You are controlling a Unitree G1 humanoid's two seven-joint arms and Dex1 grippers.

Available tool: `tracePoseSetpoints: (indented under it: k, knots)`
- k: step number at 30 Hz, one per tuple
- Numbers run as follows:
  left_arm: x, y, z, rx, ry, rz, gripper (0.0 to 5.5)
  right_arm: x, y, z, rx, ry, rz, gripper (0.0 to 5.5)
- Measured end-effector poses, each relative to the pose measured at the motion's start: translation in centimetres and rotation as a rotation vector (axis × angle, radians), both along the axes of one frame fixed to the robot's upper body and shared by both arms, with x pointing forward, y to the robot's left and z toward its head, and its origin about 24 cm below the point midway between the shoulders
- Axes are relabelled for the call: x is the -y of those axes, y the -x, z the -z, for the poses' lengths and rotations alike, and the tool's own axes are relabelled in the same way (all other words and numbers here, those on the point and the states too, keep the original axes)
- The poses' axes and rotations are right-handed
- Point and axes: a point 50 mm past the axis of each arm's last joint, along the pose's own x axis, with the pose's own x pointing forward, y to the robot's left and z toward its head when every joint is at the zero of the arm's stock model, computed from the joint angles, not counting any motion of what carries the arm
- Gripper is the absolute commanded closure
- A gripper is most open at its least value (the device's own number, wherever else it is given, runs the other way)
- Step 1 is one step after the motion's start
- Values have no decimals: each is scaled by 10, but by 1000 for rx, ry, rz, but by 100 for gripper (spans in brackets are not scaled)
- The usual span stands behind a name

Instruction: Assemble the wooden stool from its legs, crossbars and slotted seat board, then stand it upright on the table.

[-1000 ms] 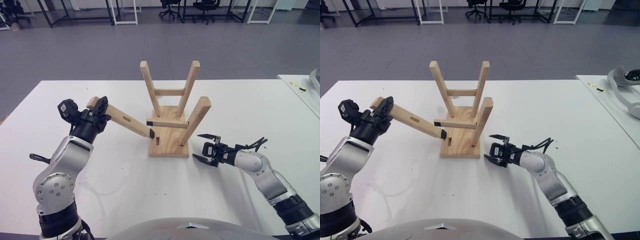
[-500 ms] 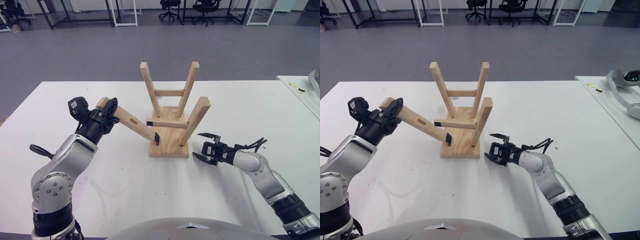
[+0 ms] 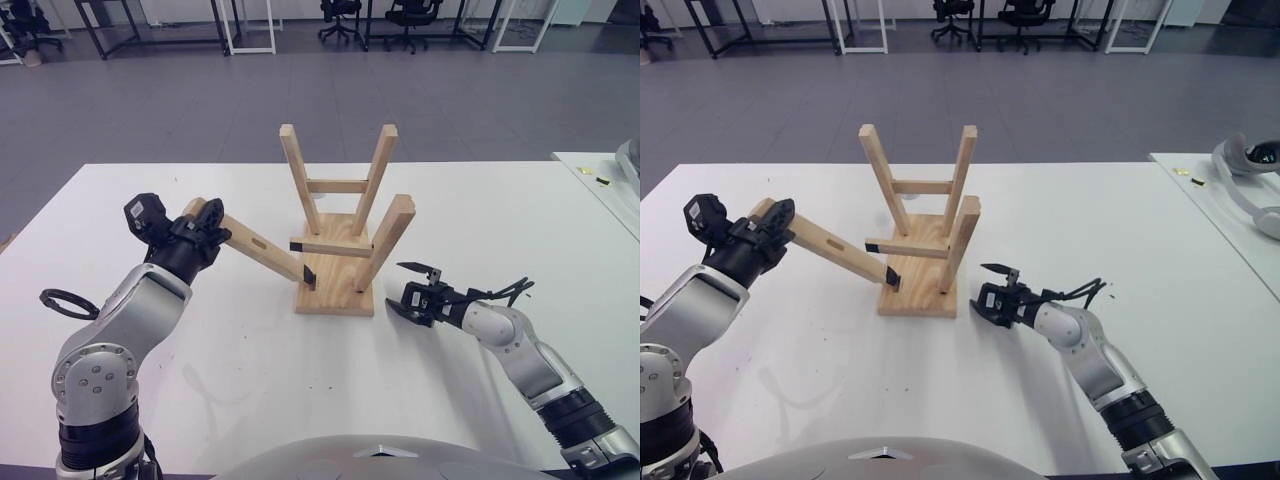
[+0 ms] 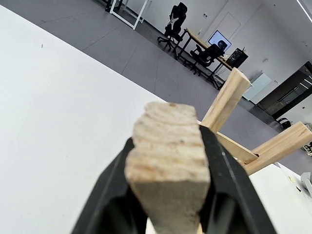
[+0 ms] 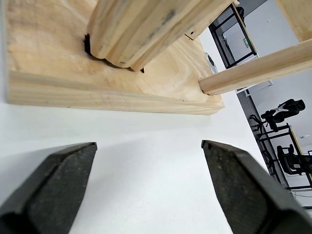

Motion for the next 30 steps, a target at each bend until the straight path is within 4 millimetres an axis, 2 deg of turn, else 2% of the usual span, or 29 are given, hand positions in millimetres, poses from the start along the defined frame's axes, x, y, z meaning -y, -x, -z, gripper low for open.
tracePoseSetpoints:
  k: [10, 20, 26, 30]
  knots:
    - [6, -4, -3, 56, 37, 66, 447, 2, -4, 2, 16, 8, 7, 148]
    - [11, 0, 1, 39, -69, 87, 447, 2, -5, 3, 24, 15, 12, 148]
    - [37, 4, -11, 69, -239, 146, 447, 0, -6, 4, 39, 38, 15, 148]
    - [45, 0, -15, 78, -321, 171, 447, -3, -8, 5, 53, 43, 29, 148]
